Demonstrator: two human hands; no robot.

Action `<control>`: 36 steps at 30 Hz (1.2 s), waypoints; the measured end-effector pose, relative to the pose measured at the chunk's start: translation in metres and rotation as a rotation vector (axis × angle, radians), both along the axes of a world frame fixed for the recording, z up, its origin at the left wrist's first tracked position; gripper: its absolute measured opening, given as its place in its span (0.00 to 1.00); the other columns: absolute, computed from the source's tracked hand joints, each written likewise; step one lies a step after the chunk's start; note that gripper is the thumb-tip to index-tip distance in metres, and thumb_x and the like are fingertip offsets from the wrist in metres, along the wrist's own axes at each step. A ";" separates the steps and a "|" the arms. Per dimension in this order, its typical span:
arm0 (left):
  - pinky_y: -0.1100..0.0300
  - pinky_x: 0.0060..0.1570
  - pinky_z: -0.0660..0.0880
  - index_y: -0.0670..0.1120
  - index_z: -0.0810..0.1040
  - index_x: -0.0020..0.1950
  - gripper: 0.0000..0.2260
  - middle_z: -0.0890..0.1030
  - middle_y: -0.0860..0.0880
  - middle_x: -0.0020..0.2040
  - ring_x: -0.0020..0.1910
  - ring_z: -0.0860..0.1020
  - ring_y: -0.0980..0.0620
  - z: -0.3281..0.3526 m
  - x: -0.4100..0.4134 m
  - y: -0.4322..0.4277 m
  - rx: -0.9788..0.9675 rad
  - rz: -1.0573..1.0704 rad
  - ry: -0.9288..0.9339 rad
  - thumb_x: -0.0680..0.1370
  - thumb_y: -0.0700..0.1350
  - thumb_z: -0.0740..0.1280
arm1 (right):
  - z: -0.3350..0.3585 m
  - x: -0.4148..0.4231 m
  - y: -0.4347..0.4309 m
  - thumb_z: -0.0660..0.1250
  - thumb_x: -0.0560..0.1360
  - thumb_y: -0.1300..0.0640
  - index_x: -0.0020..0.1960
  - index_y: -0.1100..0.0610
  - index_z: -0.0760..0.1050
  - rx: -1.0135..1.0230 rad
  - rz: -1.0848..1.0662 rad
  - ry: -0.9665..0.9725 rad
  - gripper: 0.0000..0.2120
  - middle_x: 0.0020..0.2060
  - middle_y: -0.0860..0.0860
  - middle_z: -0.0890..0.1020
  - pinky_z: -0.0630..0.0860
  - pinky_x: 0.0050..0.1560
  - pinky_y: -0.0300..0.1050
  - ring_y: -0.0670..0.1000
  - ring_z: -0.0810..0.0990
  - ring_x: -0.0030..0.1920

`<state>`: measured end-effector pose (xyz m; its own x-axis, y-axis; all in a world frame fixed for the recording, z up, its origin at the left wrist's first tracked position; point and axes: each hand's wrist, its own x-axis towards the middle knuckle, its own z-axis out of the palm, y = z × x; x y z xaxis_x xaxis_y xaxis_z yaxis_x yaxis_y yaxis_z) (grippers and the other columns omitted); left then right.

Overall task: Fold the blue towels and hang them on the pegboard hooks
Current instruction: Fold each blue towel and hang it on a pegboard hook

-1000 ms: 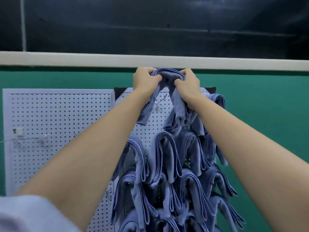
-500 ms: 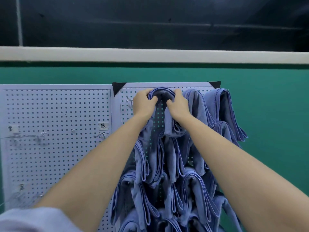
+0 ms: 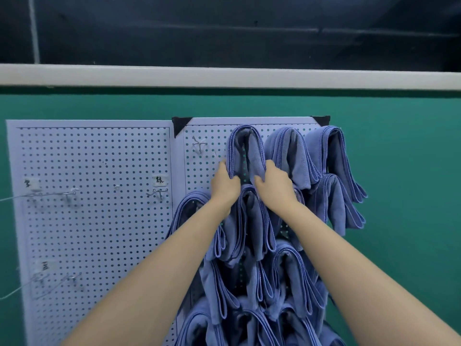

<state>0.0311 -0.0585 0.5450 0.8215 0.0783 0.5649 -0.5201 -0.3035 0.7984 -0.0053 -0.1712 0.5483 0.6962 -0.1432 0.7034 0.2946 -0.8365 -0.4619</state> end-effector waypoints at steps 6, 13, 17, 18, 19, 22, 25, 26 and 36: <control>0.61 0.54 0.69 0.48 0.60 0.76 0.25 0.69 0.50 0.69 0.59 0.72 0.51 -0.003 -0.034 0.012 -0.023 -0.036 0.099 0.81 0.38 0.61 | -0.005 -0.021 -0.010 0.65 0.78 0.54 0.64 0.62 0.66 0.086 0.164 0.064 0.18 0.50 0.58 0.77 0.67 0.36 0.44 0.50 0.72 0.36; 0.56 0.58 0.70 0.46 0.67 0.71 0.20 0.73 0.45 0.67 0.61 0.73 0.49 -0.026 -0.101 0.041 0.043 -0.002 0.130 0.80 0.42 0.64 | -0.026 -0.076 0.001 0.63 0.79 0.52 0.67 0.59 0.68 0.041 0.200 0.021 0.19 0.61 0.55 0.75 0.72 0.50 0.46 0.52 0.75 0.51; 0.55 0.54 0.73 0.45 0.76 0.62 0.11 0.78 0.45 0.59 0.55 0.76 0.50 -0.066 -0.139 0.063 0.117 0.011 0.148 0.79 0.41 0.65 | -0.063 -0.105 0.015 0.64 0.79 0.54 0.61 0.59 0.73 -0.026 0.242 0.089 0.14 0.53 0.54 0.79 0.75 0.55 0.50 0.54 0.77 0.52; 0.56 0.51 0.73 0.45 0.78 0.60 0.10 0.79 0.45 0.56 0.54 0.76 0.50 -0.079 -0.147 0.069 0.141 0.021 0.164 0.79 0.40 0.65 | -0.075 -0.111 0.020 0.64 0.79 0.54 0.60 0.59 0.73 -0.040 0.249 0.112 0.13 0.52 0.54 0.79 0.75 0.54 0.49 0.53 0.77 0.51; 0.57 0.48 0.72 0.45 0.79 0.58 0.09 0.79 0.45 0.54 0.52 0.76 0.50 -0.093 -0.154 0.075 0.163 0.027 0.185 0.79 0.39 0.65 | -0.088 -0.117 0.025 0.64 0.79 0.54 0.59 0.58 0.74 -0.047 0.258 0.136 0.12 0.51 0.53 0.79 0.75 0.53 0.49 0.52 0.77 0.50; 0.59 0.48 0.70 0.43 0.80 0.57 0.09 0.80 0.44 0.53 0.51 0.75 0.51 -0.136 -0.170 0.096 0.201 0.040 0.269 0.79 0.37 0.64 | -0.133 -0.129 0.042 0.64 0.79 0.54 0.59 0.57 0.74 -0.063 0.290 0.232 0.11 0.50 0.51 0.79 0.76 0.53 0.50 0.52 0.77 0.49; 0.59 0.51 0.72 0.42 0.80 0.57 0.09 0.80 0.46 0.54 0.52 0.76 0.52 -0.186 -0.178 0.119 0.199 0.061 0.370 0.79 0.37 0.64 | -0.182 -0.135 0.059 0.63 0.79 0.53 0.59 0.58 0.74 -0.089 0.325 0.341 0.11 0.50 0.52 0.79 0.76 0.54 0.53 0.53 0.78 0.49; 0.59 0.52 0.72 0.42 0.80 0.56 0.08 0.80 0.47 0.53 0.52 0.76 0.52 -0.204 -0.180 0.126 0.194 0.061 0.411 0.79 0.37 0.64 | -0.200 -0.136 0.065 0.63 0.79 0.53 0.59 0.58 0.74 -0.089 0.335 0.384 0.11 0.50 0.52 0.79 0.77 0.54 0.53 0.53 0.78 0.49; 0.54 0.60 0.73 0.35 0.80 0.55 0.09 0.80 0.41 0.55 0.54 0.77 0.46 -0.412 -0.156 0.173 0.145 0.086 0.855 0.78 0.31 0.63 | -0.395 -0.124 0.102 0.62 0.78 0.57 0.58 0.59 0.74 -0.094 0.347 0.849 0.10 0.49 0.54 0.80 0.74 0.44 0.46 0.52 0.76 0.44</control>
<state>-0.1245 0.1147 0.1334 0.9629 0.1344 -0.2338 0.2695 -0.4432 0.8550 -0.1293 -0.0690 0.1530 0.9773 0.2016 -0.0646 0.1291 -0.8096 -0.5726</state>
